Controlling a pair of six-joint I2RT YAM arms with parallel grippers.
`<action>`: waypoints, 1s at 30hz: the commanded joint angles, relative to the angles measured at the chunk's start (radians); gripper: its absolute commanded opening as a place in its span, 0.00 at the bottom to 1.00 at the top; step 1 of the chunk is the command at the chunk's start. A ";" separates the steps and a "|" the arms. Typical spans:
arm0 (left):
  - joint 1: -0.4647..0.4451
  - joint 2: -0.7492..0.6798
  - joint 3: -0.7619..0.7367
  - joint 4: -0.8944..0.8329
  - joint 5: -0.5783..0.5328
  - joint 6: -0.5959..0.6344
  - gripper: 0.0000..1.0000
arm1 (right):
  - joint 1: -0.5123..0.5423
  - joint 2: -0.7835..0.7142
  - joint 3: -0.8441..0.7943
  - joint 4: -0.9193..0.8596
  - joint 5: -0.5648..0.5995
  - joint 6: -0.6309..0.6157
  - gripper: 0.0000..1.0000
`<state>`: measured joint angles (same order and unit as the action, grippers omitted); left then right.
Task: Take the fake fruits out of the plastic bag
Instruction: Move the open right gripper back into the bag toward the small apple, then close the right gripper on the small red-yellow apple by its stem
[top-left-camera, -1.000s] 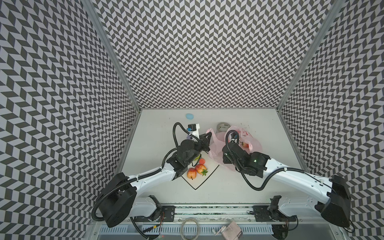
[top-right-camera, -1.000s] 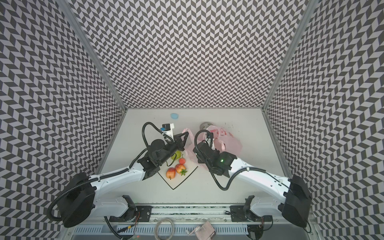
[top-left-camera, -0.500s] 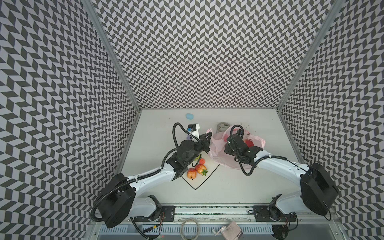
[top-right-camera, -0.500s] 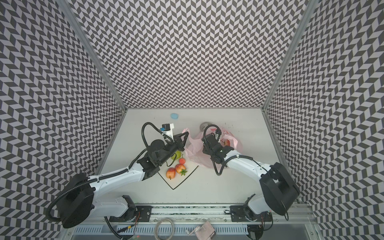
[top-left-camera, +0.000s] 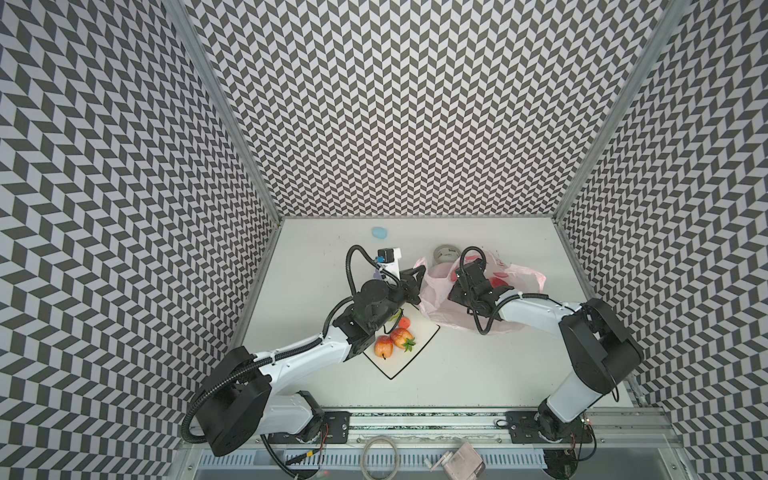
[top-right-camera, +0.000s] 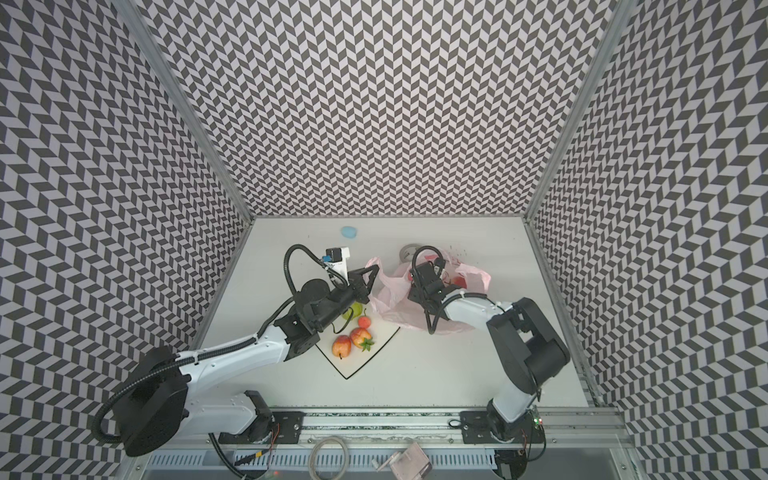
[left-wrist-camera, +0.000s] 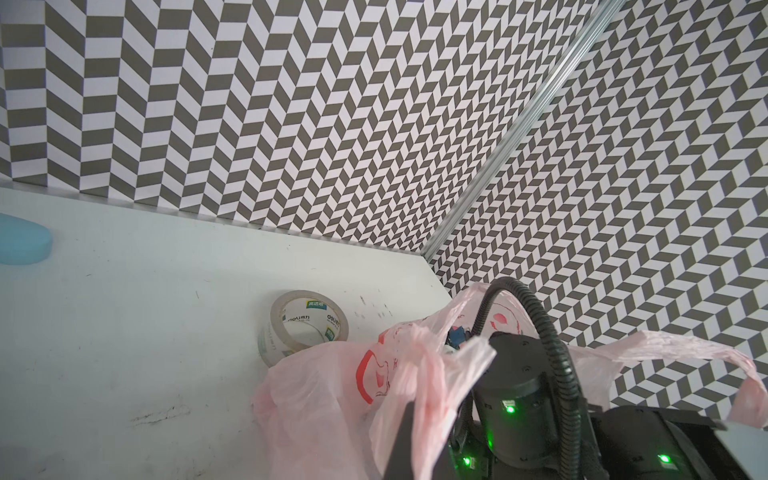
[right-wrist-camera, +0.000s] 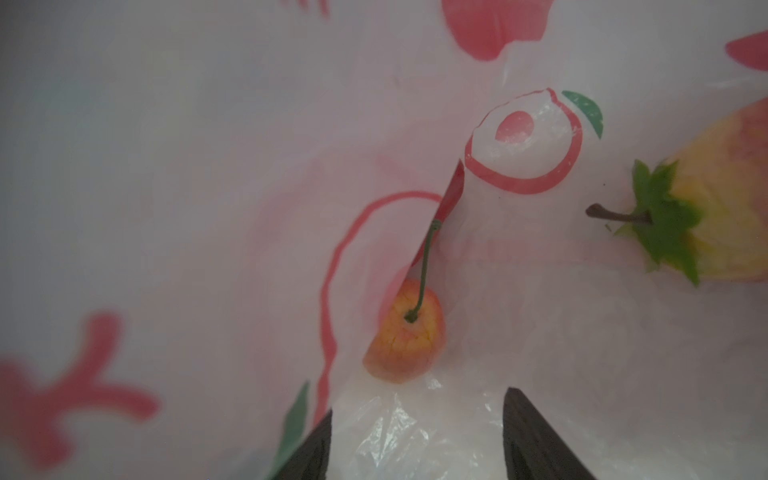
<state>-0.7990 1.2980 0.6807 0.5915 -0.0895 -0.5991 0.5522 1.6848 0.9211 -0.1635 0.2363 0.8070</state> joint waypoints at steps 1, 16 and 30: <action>-0.006 -0.020 0.001 -0.020 0.016 0.000 0.00 | -0.010 0.040 0.029 0.083 0.002 -0.014 0.65; -0.005 -0.051 -0.012 -0.062 0.001 -0.004 0.00 | -0.013 0.172 0.098 0.078 0.046 -0.056 0.48; -0.004 -0.040 -0.003 -0.056 -0.039 -0.015 0.00 | -0.012 -0.070 -0.035 0.047 -0.034 -0.138 0.32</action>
<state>-0.7986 1.2568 0.6704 0.5400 -0.1036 -0.6029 0.5446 1.7035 0.9184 -0.1314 0.2310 0.6968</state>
